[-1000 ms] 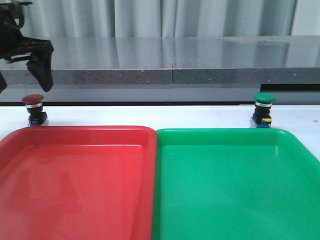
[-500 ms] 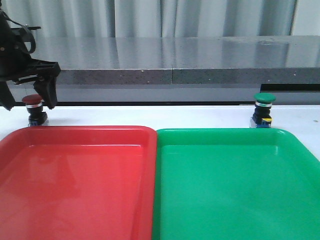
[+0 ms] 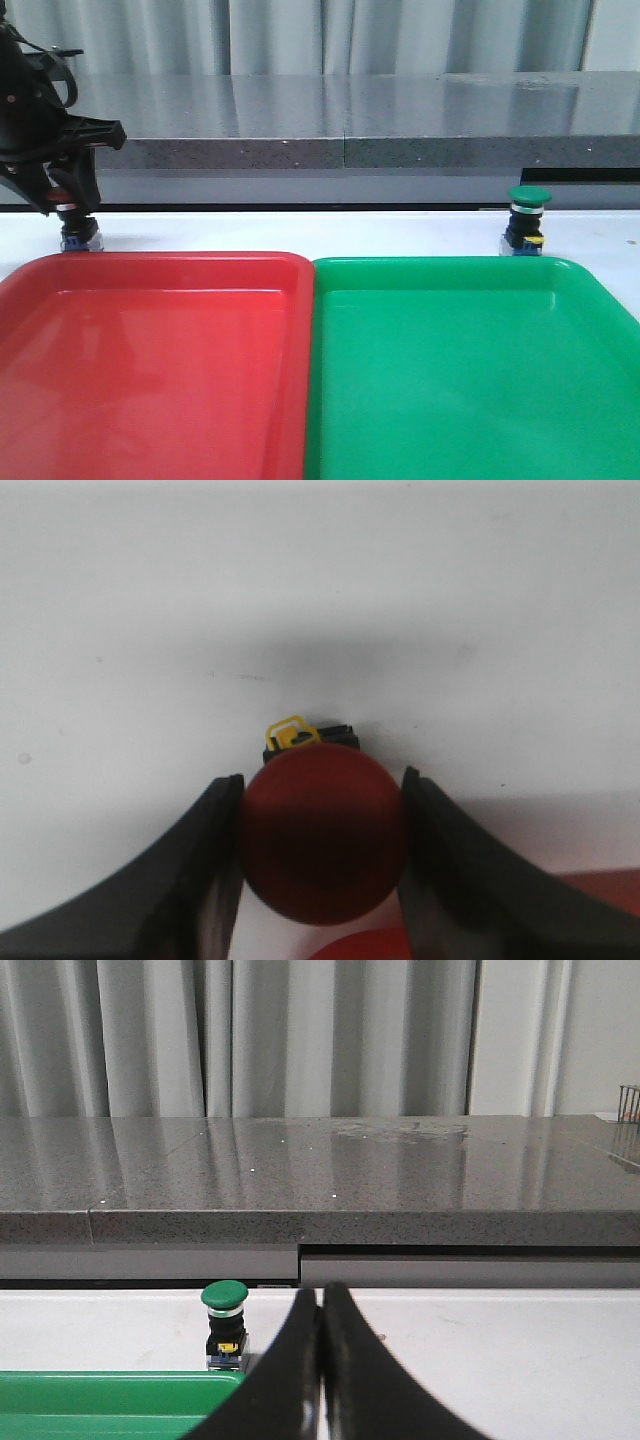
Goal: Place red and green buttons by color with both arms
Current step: 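Lift the red button with the left gripper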
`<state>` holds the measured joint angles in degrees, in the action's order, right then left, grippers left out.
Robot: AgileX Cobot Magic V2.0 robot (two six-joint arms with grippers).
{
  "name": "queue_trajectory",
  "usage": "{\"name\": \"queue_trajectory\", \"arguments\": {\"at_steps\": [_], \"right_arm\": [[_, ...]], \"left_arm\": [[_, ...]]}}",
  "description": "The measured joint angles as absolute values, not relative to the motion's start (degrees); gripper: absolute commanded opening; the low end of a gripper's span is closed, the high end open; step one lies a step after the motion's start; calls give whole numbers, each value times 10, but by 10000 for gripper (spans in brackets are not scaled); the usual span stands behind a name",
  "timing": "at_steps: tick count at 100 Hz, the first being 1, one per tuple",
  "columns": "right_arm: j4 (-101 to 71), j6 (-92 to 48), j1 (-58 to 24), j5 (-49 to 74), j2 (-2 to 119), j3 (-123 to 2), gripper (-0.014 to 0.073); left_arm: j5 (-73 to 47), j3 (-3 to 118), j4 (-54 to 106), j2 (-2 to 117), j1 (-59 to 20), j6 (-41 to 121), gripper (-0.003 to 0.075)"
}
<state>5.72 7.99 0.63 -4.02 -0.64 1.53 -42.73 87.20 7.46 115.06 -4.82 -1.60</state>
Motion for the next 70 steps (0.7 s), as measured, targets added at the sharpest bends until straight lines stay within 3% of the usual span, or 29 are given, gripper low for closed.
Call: {"name": "queue_trajectory", "arguments": {"at_steps": [11,37,70], "right_arm": [[57,80,6,-40,-6,15,-64],[57,80,6,-40,-6,15,-64],[57,80,6,-40,-6,15,-64]], "left_arm": [[-427,873,82,1151,-48,-16,-20],[-449,879,86,1134,-48,-16,-20],[-484,875,90,1017,-58,-16,-20]]}}
